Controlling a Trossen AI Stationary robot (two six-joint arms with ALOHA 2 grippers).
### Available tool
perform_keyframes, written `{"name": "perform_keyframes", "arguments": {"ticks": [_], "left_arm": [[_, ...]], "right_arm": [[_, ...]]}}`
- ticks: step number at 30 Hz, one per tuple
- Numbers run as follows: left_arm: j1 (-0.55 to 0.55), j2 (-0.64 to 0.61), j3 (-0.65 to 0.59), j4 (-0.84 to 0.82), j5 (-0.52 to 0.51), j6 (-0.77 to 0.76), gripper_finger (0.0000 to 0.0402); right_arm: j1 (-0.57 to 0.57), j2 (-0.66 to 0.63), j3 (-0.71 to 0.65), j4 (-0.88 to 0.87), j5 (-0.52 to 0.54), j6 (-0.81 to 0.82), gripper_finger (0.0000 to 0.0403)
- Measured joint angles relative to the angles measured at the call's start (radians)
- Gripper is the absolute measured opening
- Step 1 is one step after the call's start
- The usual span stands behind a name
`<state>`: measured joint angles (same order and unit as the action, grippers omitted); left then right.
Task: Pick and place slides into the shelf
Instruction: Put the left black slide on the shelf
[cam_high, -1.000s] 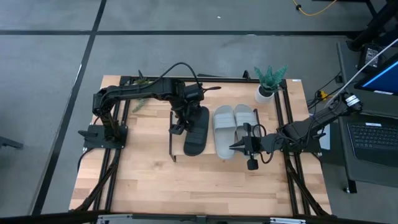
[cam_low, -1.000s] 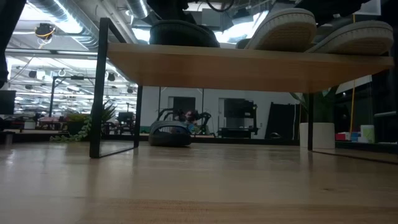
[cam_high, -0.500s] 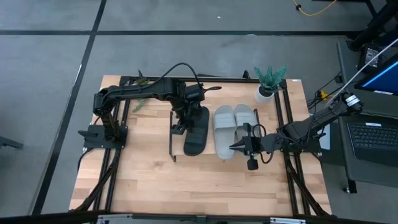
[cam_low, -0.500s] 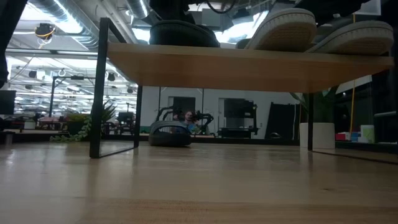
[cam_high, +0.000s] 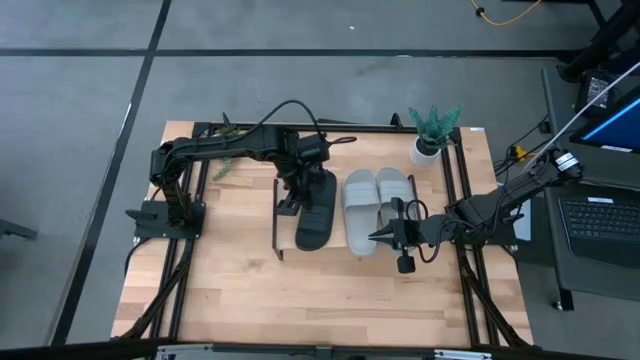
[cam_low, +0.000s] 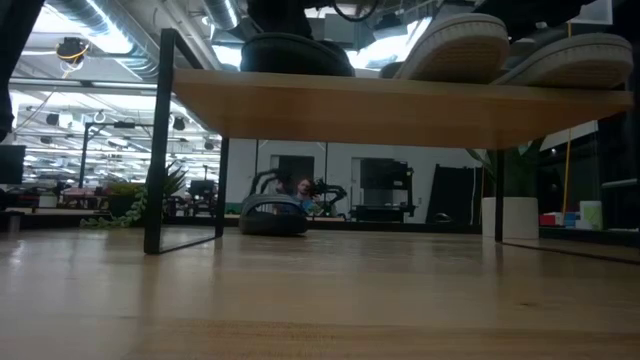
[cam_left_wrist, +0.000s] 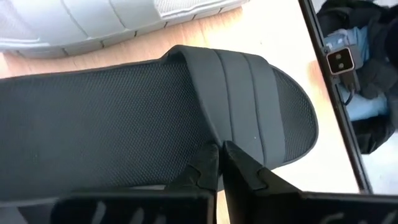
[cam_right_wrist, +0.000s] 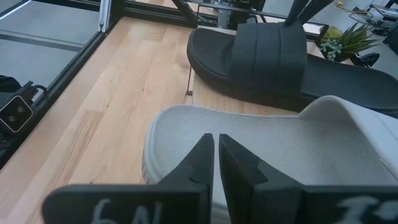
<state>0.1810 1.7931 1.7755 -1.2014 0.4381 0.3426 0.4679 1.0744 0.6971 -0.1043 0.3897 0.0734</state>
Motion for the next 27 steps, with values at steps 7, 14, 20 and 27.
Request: {"name": "perform_keyframes", "arguments": {"ticks": [7,14,20,27], "left_arm": [[-0.005,0.0,0.017,0.002,-0.005,-0.1,0.0002],[-0.029,0.0,0.019,0.036,0.03,-0.157,0.0001],[-0.051,0.0,0.024,0.089,0.102,-0.192,0.0001],[-0.065,0.0,0.024,0.104,0.103,-0.235,0.0]], "right_arm": [[0.0,0.0,0.0,-0.001,0.0,0.0,0.0028],[0.0,0.0,0.0,-0.002,0.0,-0.001,0.0028],[0.0,0.0,0.0,-0.002,0.0,-0.002,0.0028],[0.0,0.0,0.0,-0.002,0.0,0.0,0.0028]]}}
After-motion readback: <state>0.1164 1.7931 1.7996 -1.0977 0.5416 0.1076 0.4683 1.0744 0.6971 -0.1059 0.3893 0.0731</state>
